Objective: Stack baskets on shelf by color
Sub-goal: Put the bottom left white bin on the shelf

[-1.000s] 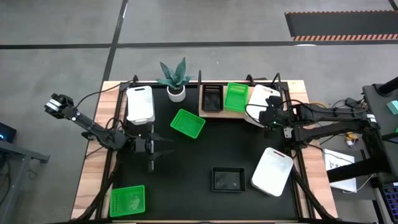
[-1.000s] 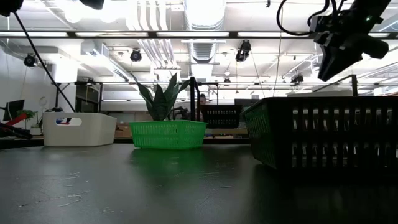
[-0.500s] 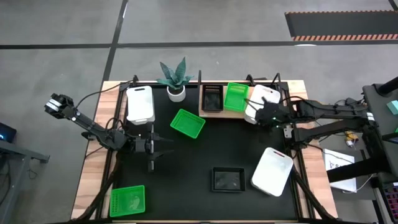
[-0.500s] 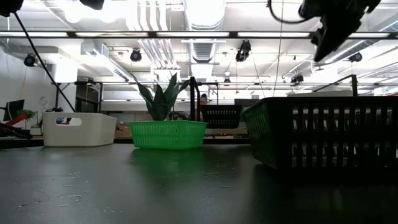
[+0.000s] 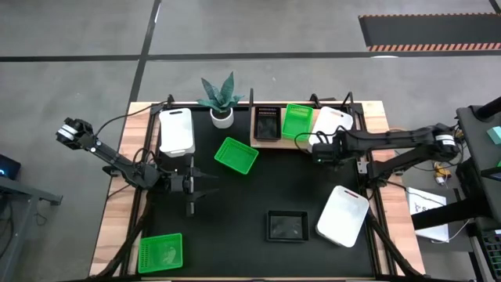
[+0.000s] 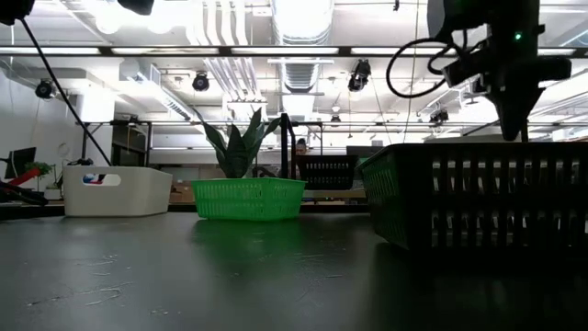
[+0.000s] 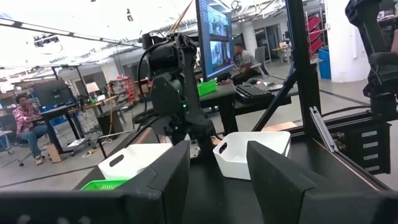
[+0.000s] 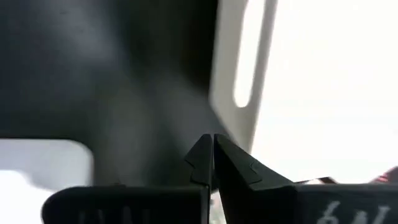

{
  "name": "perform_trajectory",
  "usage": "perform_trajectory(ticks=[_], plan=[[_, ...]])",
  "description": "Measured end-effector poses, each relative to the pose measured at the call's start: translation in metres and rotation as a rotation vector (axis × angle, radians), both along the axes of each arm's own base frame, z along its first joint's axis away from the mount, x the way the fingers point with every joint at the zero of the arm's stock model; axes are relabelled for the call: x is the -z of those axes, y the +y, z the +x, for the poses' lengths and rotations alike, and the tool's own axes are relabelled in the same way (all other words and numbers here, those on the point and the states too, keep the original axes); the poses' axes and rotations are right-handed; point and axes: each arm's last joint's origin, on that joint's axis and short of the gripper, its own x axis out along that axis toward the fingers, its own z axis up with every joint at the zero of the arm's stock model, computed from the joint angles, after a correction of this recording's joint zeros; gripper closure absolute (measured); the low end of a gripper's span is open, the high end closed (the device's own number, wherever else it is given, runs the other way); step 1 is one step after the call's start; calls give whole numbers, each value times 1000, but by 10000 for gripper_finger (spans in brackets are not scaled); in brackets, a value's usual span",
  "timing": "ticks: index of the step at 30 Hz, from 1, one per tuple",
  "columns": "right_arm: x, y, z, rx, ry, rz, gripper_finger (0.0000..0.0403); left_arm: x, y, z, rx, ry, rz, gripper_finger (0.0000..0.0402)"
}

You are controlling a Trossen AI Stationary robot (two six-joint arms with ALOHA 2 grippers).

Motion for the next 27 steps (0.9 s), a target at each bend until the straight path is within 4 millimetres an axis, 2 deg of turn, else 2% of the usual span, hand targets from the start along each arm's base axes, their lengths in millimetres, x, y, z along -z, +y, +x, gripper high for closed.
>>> perform_trajectory(ticks=[7, 12, 16, 21, 24, 27], plan=[[-1, -8, -9, 10, 129, -176, 394, 0, 0, 0, 0, 0, -1, 256], [-3, -9, -9, 15, 114, -196, 394, 0, 0, 0, 2, -2, -2, 256], [-4, -18, -10, -1, 141, -289, 394, 0, 0, 0, 2, -1, -1, 256], [-7, -24, -10, 25, 137, -254, 394, -1, 0, 0, 3, -3, -2, 256], [-20, -23, -5, 27, 78, -199, 394, 0, 0, 0, 3, -1, -1, 256], [-37, -20, 2, 29, -24, -48, 394, 0, 0, 0, 3, 0, 0, 256]])
